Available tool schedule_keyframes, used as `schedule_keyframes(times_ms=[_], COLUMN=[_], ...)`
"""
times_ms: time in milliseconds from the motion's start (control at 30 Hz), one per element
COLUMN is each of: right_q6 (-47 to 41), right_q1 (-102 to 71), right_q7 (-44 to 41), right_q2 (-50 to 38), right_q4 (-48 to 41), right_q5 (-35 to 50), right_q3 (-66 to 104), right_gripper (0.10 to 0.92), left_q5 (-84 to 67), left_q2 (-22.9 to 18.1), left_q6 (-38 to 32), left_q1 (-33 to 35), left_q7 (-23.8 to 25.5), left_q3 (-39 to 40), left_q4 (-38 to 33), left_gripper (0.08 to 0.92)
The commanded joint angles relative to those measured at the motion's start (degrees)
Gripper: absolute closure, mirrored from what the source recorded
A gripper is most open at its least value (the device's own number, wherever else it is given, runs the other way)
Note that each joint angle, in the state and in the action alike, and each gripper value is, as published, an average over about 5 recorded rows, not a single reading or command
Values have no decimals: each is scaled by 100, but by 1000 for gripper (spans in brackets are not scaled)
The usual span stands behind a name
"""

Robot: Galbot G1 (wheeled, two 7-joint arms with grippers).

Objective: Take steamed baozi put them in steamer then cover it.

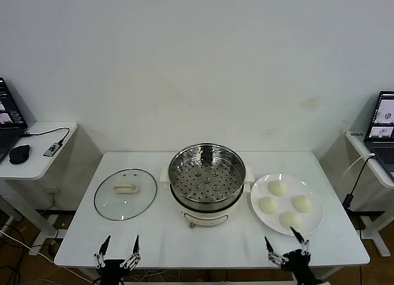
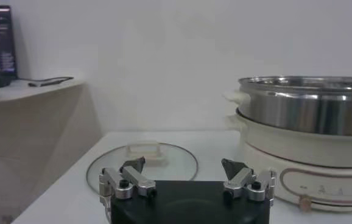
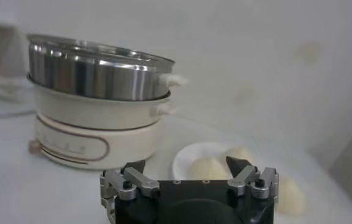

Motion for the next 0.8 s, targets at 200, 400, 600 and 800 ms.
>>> schedule_keyframes(times_ms=[200, 400, 600, 800], right_q6=[-512, -901, -711, -453], right_q1=[1111, 2236, 3953, 6435], right_q7=[-920, -2204, -3394, -4438], right_q2=[-1563, -2998, -3902, -3981], right_q4=[-391, -948, -1960, -3071], right_q5=[-1514, -1602, -1250, -901], right_q3=[405, 23, -1380, -3790], right_gripper=[203, 203, 203, 203], left_q5=[566, 628, 635, 669], left_q2=[142, 197, 196, 171], left_q6=[400, 485, 489, 489], left_q1=[-311, -405, -422, -397], left_q7=[48, 106, 122, 125], left_q3=[-33, -69, -95, -122], left_q4=[35, 90, 127, 124], left_gripper=[177, 177, 177, 177])
